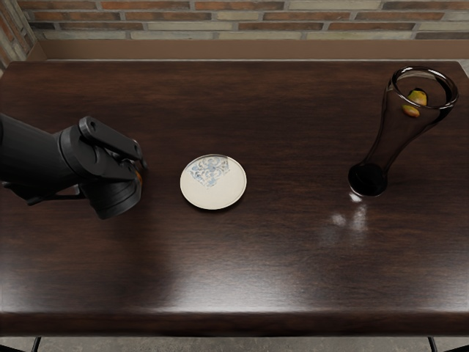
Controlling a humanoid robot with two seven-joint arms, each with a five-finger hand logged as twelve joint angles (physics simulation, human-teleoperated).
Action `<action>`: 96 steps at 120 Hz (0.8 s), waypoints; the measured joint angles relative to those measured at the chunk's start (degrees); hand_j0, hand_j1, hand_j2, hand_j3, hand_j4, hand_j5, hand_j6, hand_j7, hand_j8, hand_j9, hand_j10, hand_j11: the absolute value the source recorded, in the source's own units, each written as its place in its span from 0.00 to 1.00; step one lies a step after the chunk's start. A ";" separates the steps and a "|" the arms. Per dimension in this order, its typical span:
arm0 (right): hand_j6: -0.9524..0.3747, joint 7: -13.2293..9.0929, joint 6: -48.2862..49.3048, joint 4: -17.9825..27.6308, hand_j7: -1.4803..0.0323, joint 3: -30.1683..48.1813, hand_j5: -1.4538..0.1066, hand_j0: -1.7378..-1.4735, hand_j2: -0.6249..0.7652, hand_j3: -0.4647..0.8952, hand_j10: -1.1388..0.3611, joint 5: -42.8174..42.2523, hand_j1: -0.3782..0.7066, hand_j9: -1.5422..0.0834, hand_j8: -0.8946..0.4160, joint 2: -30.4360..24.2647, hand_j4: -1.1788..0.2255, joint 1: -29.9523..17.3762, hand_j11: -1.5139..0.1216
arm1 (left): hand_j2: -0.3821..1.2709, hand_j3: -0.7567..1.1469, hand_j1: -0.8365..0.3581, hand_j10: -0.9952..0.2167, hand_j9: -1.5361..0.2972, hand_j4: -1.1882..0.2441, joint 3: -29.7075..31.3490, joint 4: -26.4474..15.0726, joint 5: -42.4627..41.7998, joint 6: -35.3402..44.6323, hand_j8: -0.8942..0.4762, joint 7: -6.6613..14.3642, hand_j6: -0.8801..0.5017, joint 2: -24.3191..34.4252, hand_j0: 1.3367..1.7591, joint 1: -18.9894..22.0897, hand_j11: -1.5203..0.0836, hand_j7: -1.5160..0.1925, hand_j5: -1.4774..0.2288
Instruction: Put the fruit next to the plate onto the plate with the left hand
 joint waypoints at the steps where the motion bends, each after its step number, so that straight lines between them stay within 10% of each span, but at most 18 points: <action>1: 0.72 0.00 0.00 0.00 0.98 0.00 0.93 0.30 0.45 0.34 0.76 0.00 0.03 0.95 0.68 0.00 0.84 0.00 0.93 | 0.31 0.40 0.46 0.38 0.45 0.44 -0.01 0.00 -0.10 0.00 0.29 0.00 0.24 0.00 0.76 0.00 0.50 0.48 0.46; 96: 0.72 0.00 0.00 0.00 0.98 0.00 0.93 0.30 0.45 0.34 0.76 0.00 0.03 0.95 0.68 0.00 0.84 -0.02 0.93 | 0.40 0.40 0.45 0.45 0.22 0.24 -2.16 -1.94 -5.83 -0.68 0.36 0.29 0.25 -0.89 0.73 -4.14 0.22 0.23 0.21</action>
